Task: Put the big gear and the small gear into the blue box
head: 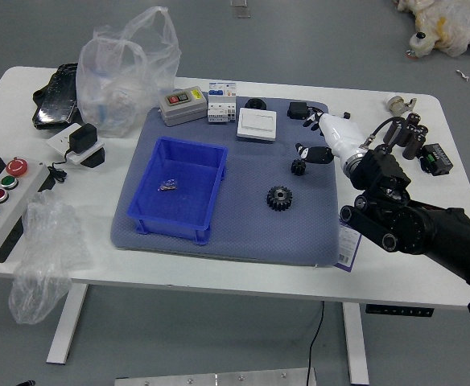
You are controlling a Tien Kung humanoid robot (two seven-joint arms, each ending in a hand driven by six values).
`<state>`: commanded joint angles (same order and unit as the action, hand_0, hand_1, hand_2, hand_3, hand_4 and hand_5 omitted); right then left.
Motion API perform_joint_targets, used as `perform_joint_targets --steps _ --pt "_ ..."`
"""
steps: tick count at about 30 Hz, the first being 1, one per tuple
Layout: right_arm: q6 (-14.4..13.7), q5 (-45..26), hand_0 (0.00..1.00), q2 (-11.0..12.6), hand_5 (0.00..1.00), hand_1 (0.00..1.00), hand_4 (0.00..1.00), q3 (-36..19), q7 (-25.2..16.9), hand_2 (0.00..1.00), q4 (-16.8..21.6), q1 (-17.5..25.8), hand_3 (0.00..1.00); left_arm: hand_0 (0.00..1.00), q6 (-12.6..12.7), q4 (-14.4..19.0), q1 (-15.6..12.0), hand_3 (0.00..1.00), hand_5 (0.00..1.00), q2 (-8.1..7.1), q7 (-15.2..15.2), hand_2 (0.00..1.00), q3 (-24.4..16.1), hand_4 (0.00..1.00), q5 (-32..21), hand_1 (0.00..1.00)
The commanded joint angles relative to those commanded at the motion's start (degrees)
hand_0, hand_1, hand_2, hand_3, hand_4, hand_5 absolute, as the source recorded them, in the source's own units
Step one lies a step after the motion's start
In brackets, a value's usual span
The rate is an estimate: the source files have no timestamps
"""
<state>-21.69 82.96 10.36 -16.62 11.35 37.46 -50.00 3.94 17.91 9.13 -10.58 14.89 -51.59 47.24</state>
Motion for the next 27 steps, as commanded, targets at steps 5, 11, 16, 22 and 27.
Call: perform_joint_targets --steps 5,11,16,22,27 --pt "0.85 -1.92 0.743 -0.53 0.532 0.810 0.888 2.47 0.68 0.835 -0.77 -0.22 0.844 0.653 0.01 0.01 0.02 0.734 0.610 -0.06 0.04 0.584 -0.07 0.745 0.10 0.593" --pt "1.55 -4.00 0.760 -0.97 0.578 0.817 0.916 5.20 0.15 0.832 -1.06 -0.45 0.843 0.653 0.00 0.00 0.07 0.735 0.613 -0.09 0.01 0.584 -0.02 0.746 0.09 0.593" --pt "1.91 -5.34 0.755 -1.24 0.574 0.802 0.908 6.97 0.40 0.782 -0.99 -0.48 0.811 0.653 -0.01 0.03 0.09 0.735 0.614 -0.09 0.09 0.584 -0.09 0.747 0.15 0.593" --pt "2.47 -6.23 0.736 -1.39 0.571 0.769 0.906 8.22 1.01 0.744 -0.65 -0.32 0.682 0.653 -0.01 0.01 0.19 0.736 0.616 -0.14 0.02 0.584 -0.07 0.747 0.15 0.593" --pt "1.13 -6.22 0.706 -1.26 0.361 0.739 0.641 8.92 1.40 0.715 -0.08 -0.29 0.617 0.653 -0.02 0.00 0.21 0.737 0.618 -0.07 -0.08 0.584 0.10 0.746 -0.03 0.593"
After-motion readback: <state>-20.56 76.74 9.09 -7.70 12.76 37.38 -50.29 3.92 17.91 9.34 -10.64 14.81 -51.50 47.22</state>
